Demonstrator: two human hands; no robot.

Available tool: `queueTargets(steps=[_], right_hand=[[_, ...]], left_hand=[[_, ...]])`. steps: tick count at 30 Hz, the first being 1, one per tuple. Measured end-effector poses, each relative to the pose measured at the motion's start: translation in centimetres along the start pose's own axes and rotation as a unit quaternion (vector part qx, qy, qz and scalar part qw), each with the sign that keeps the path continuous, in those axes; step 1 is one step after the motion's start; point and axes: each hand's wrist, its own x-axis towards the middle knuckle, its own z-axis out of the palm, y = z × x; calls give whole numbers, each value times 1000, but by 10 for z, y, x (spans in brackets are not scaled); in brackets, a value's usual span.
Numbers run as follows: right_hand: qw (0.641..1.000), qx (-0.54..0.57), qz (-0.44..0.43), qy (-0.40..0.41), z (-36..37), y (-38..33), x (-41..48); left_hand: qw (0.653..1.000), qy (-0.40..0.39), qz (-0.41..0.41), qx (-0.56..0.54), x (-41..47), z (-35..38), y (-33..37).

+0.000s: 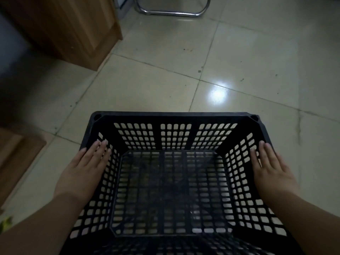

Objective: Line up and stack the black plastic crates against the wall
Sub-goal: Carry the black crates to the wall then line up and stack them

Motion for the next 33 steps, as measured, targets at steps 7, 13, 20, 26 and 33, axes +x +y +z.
queueTargets(steps=[7,13,20,26,33], right_hand=[[989,21,-104,99,-85,-20,-17],[914,-7,-315,258,-140,-47,-21],[903,-205,-322,198,-236,-141,-105],[857,-242,-416,183,-278,-251,-201],[802,-284,-487,197,-289,-388,-315]], left_hand=[[996,-6,-73,-50,-94,-7,-59],[966,1,-203,-163,-211,18,-79],[933,108,-277,-201,-360,93,-92],[896,-31,-366,-250,-483,140,-104],[849,-204,-420,-249,-610,225,-142]])
